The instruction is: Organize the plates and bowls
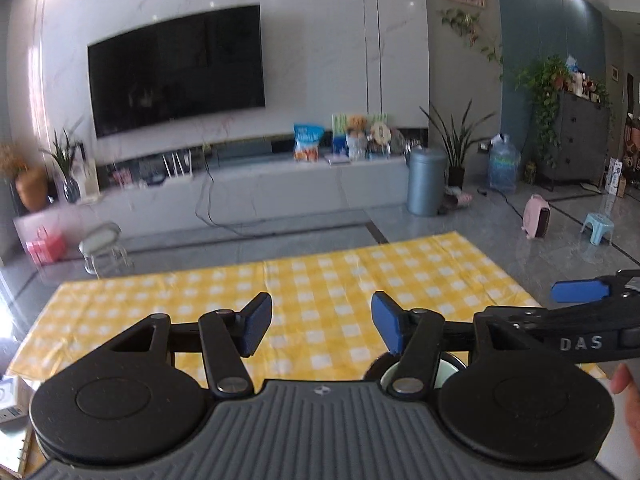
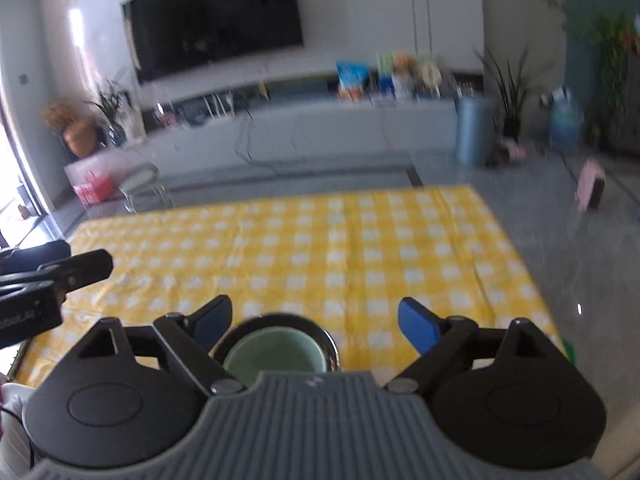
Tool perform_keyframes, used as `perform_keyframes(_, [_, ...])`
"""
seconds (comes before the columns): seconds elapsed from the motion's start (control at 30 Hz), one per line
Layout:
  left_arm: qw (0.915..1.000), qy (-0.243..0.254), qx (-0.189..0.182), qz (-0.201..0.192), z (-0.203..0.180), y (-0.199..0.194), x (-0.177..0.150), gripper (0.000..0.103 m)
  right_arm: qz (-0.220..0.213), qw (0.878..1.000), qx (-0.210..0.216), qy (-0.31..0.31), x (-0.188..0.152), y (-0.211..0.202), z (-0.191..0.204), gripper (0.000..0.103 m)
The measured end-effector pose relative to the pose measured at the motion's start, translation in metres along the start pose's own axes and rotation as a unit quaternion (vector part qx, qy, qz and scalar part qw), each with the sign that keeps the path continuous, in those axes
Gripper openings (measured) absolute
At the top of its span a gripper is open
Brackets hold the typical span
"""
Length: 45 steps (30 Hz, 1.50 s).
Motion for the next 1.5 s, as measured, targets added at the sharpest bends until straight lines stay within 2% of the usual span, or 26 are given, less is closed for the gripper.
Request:
perform_keyframes(0.1, [0.9999, -0.005, -0.009, 0.003, -0.002, -0.017, -0.013, 0.070, -0.030, 0.999, 0.004, -0.022, -0.010, -0.026, 0.012, 0.091])
perform_keyframes(0.23, [0.9999, -0.009, -0.008, 0.010, -0.003, -0.029, -0.034, 0.087, -0.045, 0.999, 0.010, -0.019, -0.034, -0.050, 0.018, 0.091])
perform_keyframes(0.33, [0.9998, 0.015, 0.006, 0.010, -0.009, -0.027, -0.049, 0.087, -0.045, 0.999, -0.002, -0.010, -0.060, -0.057, 0.019, 0.091])
perform_keyframes(0.47, [0.9993, 0.007, 0.020, 0.030, -0.014, -0.019, -0.075, 0.087, -0.026, 1.000, -0.009, -0.016, -0.091, -0.054, 0.021, 0.091])
perform_keyframes(0.6, [0.9962, -0.018, 0.014, 0.084, -0.010, 0.001, -0.101, 0.087, -0.015, 1.000, -0.023, -0.012, -0.110, -0.047, 0.013, 0.091])
perform_keyframes(0.8, [0.9908, -0.008, 0.029, 0.132, -0.006, 0.018, -0.125, 0.087, 0.044, 0.998, -0.034, -0.010, -0.133, -0.017, 0.006, 0.090])
perform_keyframes(0.93, [0.9890, -0.013, 0.026, 0.145, -0.002, 0.024, -0.133, 0.087, 0.065, 0.997, -0.028, -0.010, -0.140, -0.003, 0.008, 0.090])
perform_keyframes(1.5, [0.9891, -0.033, 0.017, 0.143, 0.001, 0.022, -0.130, 0.087, 0.063, 0.997, -0.036, -0.031, -0.135, -0.001, 0.018, 0.090])
Point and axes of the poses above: each gripper's, at about its wrist camera, not at the fingertips, and y roughly the way its jaws point, z to its left, x to its top, the point moved 9 cm from there along y, roughly the way its jaws point, and after that the axes turned 10 degrees about z, right-handed, at the moved point
